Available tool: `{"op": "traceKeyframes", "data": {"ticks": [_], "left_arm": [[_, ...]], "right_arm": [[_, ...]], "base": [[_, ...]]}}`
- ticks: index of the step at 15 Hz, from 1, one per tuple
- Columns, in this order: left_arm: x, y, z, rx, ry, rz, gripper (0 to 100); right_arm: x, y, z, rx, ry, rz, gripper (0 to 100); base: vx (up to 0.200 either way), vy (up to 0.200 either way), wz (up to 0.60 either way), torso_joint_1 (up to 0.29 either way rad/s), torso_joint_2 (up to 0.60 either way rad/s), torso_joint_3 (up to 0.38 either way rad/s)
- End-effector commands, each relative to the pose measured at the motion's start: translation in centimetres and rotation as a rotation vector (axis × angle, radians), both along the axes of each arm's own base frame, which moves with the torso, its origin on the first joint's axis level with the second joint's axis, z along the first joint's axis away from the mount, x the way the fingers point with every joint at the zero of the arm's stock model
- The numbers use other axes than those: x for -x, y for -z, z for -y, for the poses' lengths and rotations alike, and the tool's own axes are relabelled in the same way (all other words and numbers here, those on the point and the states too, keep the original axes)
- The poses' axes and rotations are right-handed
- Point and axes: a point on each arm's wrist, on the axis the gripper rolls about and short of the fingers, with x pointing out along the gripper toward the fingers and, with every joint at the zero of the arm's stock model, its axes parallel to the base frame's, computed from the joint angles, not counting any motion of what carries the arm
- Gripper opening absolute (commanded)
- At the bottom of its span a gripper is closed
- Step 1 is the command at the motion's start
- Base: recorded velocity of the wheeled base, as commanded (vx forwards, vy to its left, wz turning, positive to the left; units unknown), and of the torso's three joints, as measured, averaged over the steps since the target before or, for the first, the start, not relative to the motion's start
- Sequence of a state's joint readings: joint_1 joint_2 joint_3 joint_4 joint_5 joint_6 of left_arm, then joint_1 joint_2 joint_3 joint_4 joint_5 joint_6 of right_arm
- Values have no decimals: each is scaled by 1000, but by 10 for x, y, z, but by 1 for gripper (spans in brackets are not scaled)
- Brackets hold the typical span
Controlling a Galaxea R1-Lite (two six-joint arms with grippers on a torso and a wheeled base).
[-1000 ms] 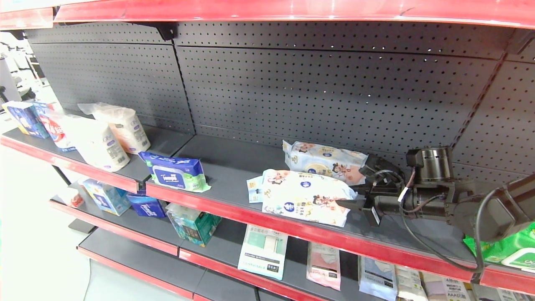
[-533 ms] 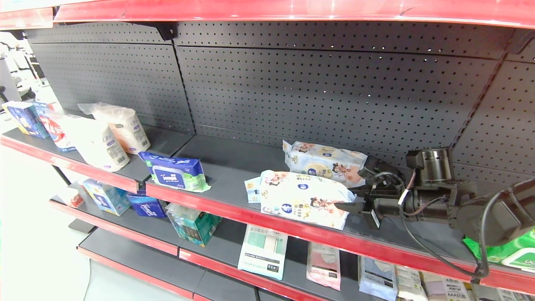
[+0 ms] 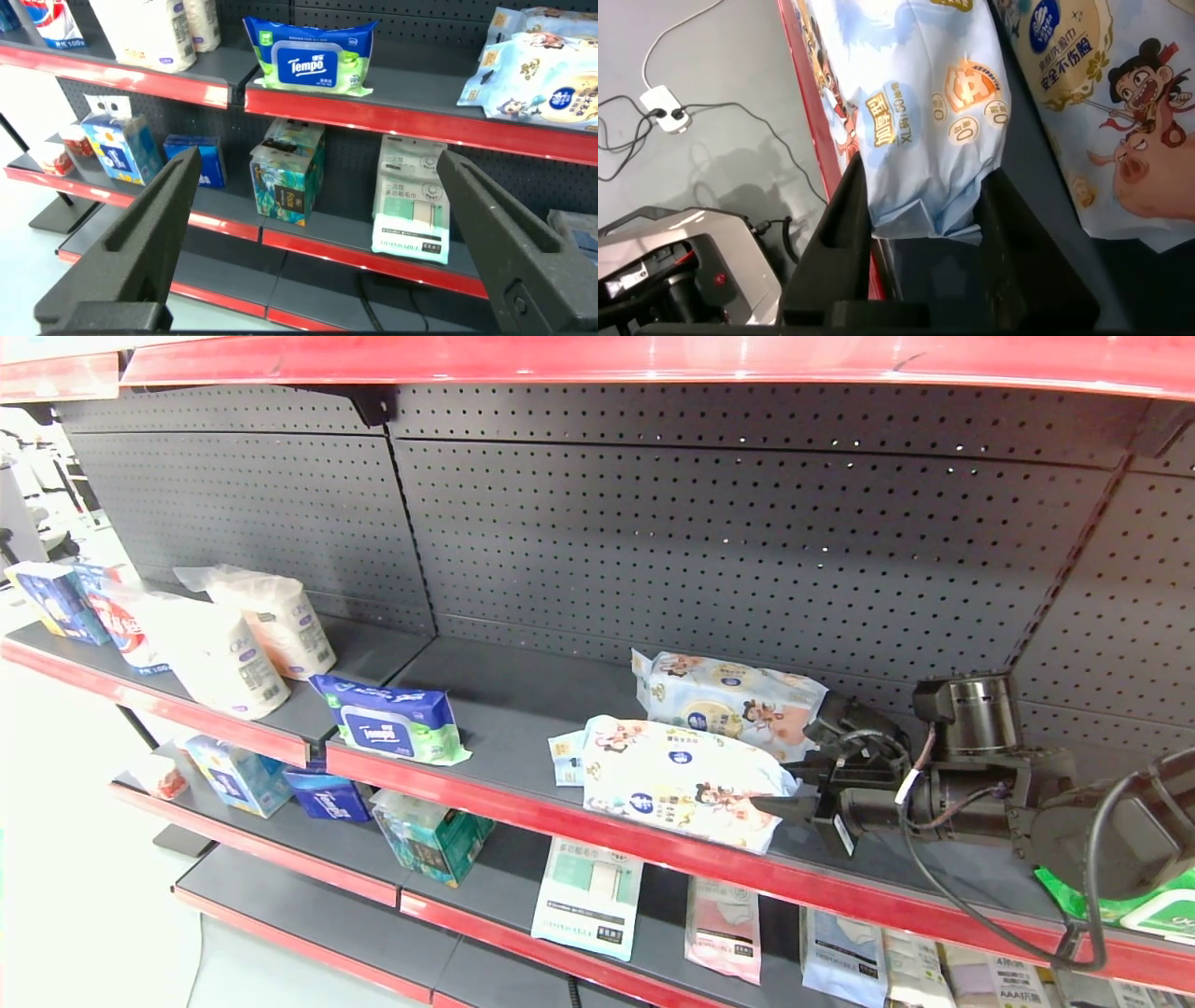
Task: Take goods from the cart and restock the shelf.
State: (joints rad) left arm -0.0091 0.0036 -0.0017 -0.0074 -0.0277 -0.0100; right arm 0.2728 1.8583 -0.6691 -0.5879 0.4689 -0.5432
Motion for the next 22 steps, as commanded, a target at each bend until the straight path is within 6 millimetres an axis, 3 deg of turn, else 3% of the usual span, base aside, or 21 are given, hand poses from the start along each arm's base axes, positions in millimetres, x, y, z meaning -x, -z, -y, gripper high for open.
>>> {"op": "traceKeyframes", "data": {"ticks": [1, 22], "left_arm": [[0, 0, 0, 1, 0, 1, 100], [0, 0, 0, 1, 0, 1, 100]], "right_arm": [[0, 0, 0, 0, 1, -2, 0], [11, -2, -7, 46, 68, 2, 0]], "base": [[0, 0, 0, 0, 0, 0], [0, 0, 0, 0, 0, 0]]}}
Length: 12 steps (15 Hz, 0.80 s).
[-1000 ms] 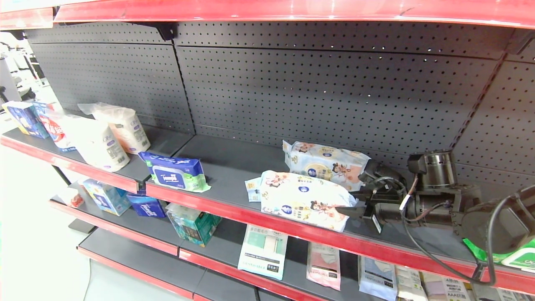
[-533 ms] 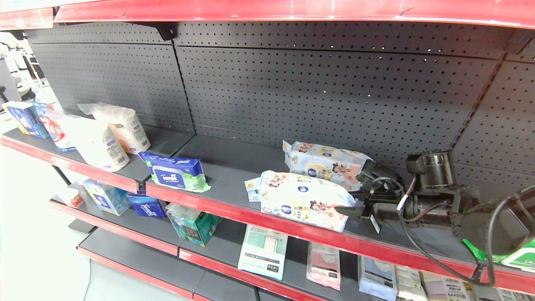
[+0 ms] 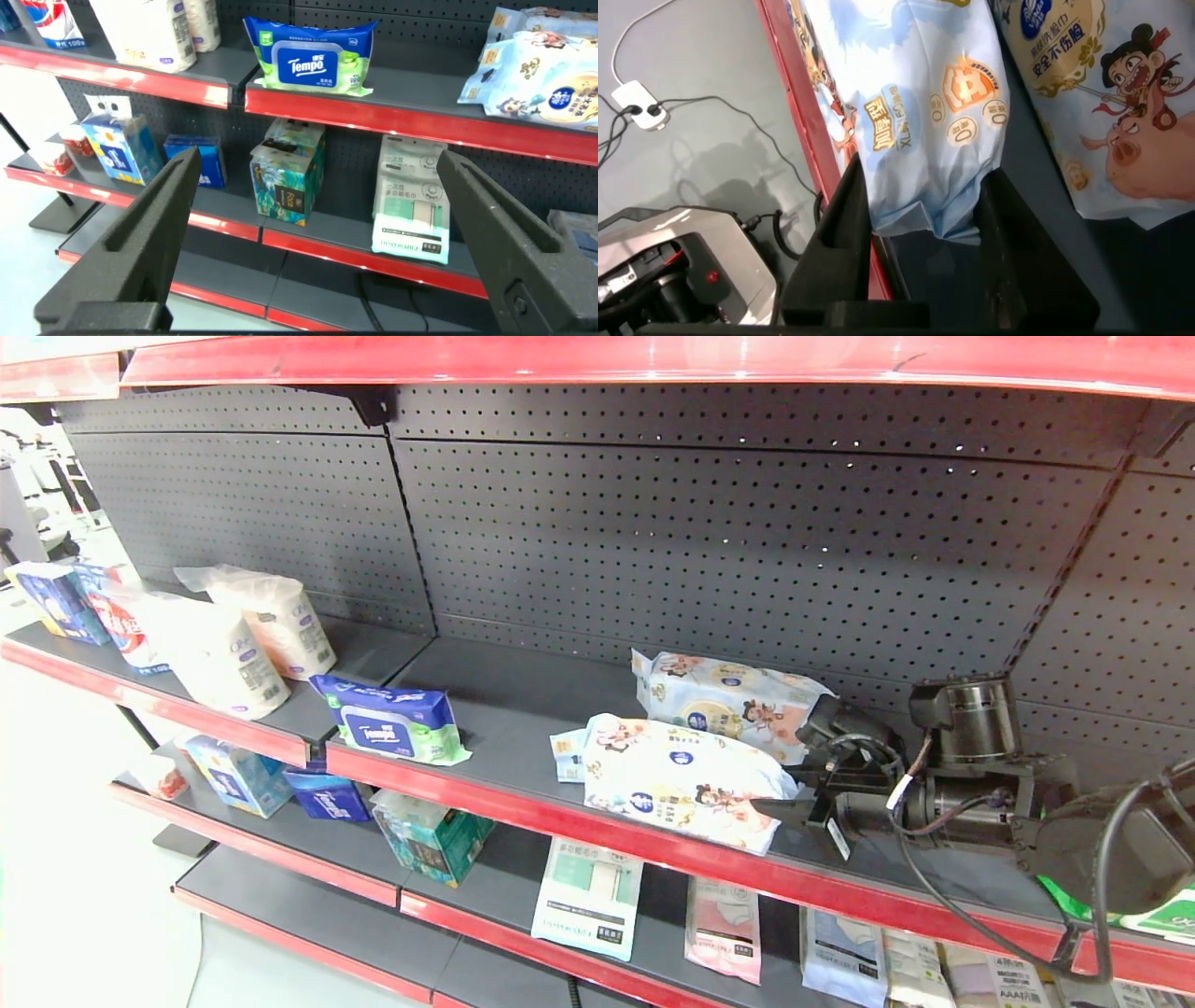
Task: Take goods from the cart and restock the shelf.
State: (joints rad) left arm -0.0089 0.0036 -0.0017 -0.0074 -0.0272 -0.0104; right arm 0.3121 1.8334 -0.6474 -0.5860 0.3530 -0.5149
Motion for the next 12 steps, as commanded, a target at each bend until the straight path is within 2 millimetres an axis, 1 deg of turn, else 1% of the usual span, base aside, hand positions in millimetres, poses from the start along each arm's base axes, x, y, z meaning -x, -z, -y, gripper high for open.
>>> {"op": "traceKeyframes", "data": {"ticks": [1, 12], "left_arm": [[0, 0, 0, 0, 1, 1, 100], [0, 0, 0, 0, 1, 1, 100]], "right_arm": [[3, 0, 0, 3, -1, -4, 0], [3, -1, -3, -1, -10, -1, 0]], "base": [[0, 0, 0, 0, 0, 0], [0, 0, 0, 0, 0, 0]]}}
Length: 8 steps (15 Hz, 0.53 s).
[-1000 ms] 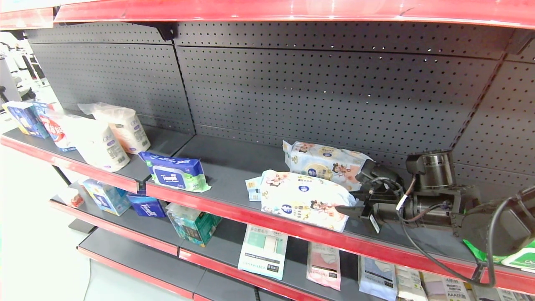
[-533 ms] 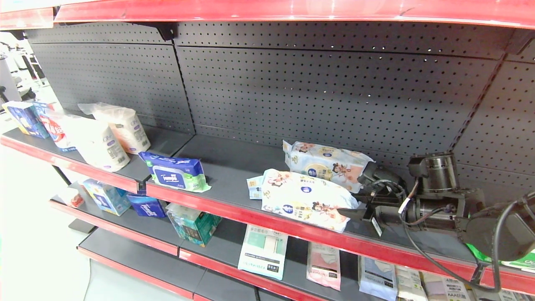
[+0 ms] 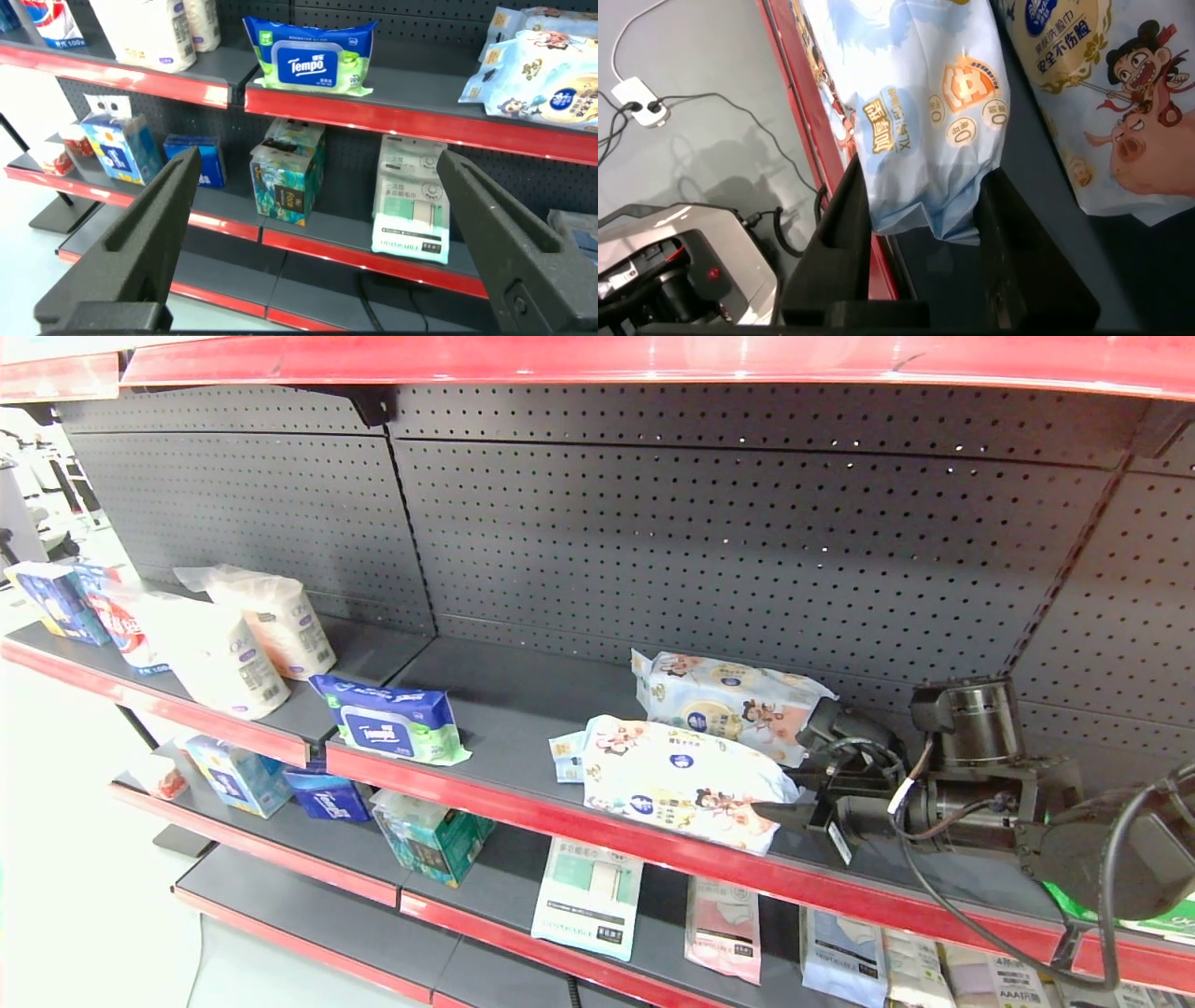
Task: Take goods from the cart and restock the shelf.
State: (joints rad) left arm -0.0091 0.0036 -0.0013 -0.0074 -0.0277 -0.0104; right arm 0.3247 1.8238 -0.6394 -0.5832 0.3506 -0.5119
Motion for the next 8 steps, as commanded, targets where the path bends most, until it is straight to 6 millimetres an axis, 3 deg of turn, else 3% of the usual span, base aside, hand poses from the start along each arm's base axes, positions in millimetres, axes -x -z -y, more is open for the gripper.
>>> {"op": "traceKeyframes", "data": {"ticks": [1, 7, 8], "left_arm": [[0, 0, 0, 0, 0, 1, 100], [0, 0, 0, 0, 0, 1, 100], [0, 0, 0, 0, 0, 1, 100]], "right_arm": [[0, 0, 0, -4, 0, -3, 0], [0, 1, 0, -3, 2, -5, 0], [0, 1, -1, -5, 0, -6, 100]], "base": [[0, 0, 0, 0, 0, 0], [0, 0, 0, 0, 0, 0], [0, 0, 0, 0, 0, 0]]}}
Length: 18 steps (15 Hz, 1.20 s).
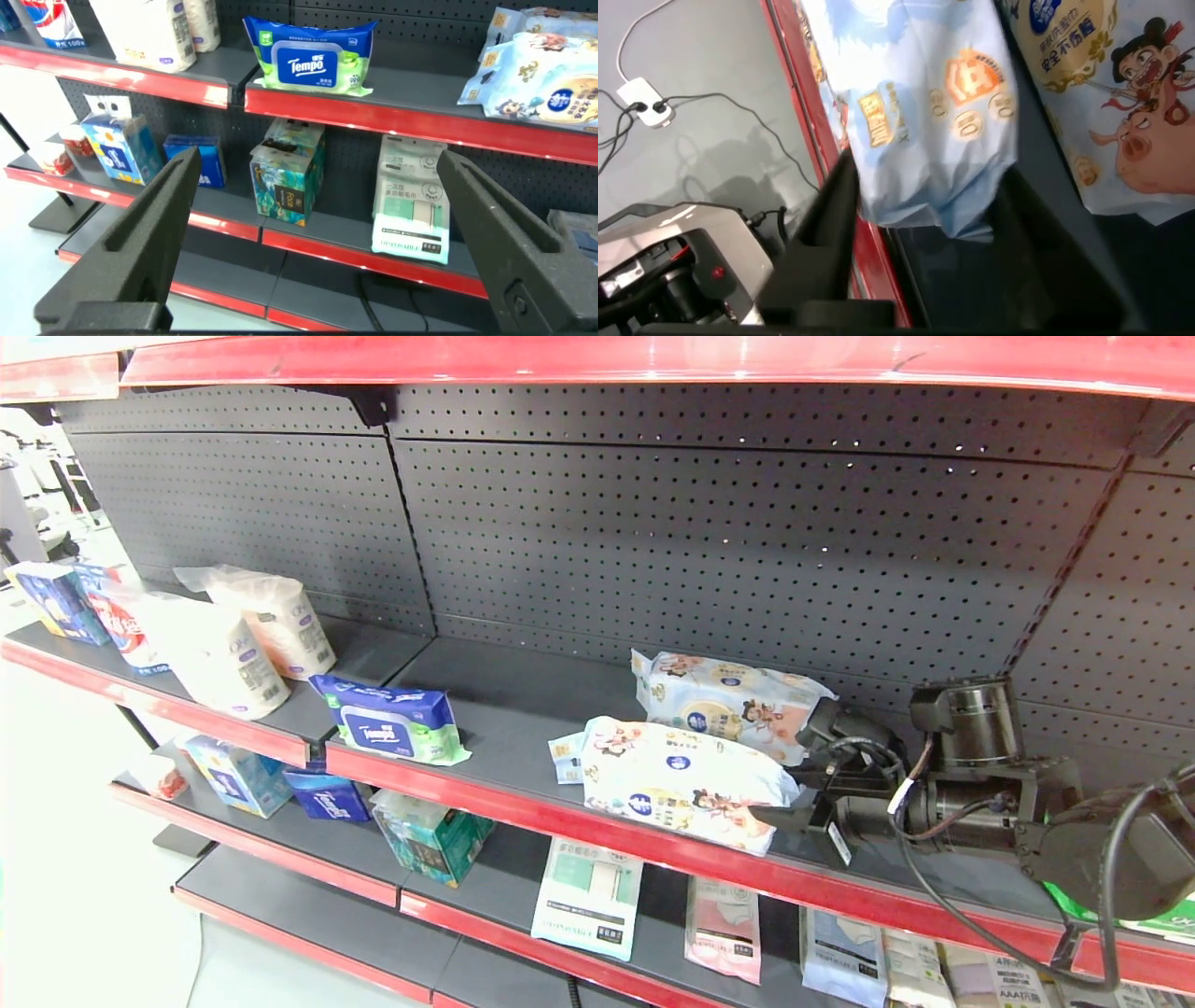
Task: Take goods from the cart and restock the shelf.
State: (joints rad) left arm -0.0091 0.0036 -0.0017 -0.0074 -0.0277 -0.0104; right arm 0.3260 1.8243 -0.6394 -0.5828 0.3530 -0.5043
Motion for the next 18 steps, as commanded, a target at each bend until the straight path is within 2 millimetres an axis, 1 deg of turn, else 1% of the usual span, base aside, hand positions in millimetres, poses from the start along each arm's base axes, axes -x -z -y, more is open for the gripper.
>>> {"op": "traceKeyframes", "data": {"ticks": [1, 7, 9, 11, 12, 14, 16, 17, 18], "left_arm": [[0, 0, 0, 0, 0, 1, 100], [0, 0, 0, 0, 0, 1, 100], [0, 0, 0, 0, 0, 1, 100], [0, 0, 0, 0, 0, 1, 100], [0, 0, 0, 0, 0, 1, 100], [0, 0, 0, 0, 0, 1, 100], [0, 0, 0, 0, 0, 1, 100], [0, 0, 0, 0, 0, 1, 100], [0, 0, 0, 0, 0, 1, 100]], "right_arm": [[0, 1, 0, 0, 0, -1, 100], [0, -2, 0, -12, 10, -3, 100], [3, -8, 3, -38, 33, -2, 100], [7, -17, 9, -66, 72, 4, 100], [8, -19, 9, -69, 72, 7, 100], [20, -33, 22, -106, 127, 32, 100], [27, -45, 32, -140, 169, 59, 100], [42, -52, 37, -191, 204, 52, 100], [49, -55, 40, -211, 235, 48, 100]], "base": [[0, 0, 0, 0, 0, 0], [0, 0, 0, 0, 0, 0], [0, 0, 0, 0, 0, 0], [0, 0, 0, 0, 0, 0], [0, 0, 0, 0, 0, 0], [0, 0, 0, 0, 0, 0], [0, 0, 0, 0, 0, 0], [0, 0, 0, 0, 0, 0], [0, 0, 0, 0, 0, 0]]}}
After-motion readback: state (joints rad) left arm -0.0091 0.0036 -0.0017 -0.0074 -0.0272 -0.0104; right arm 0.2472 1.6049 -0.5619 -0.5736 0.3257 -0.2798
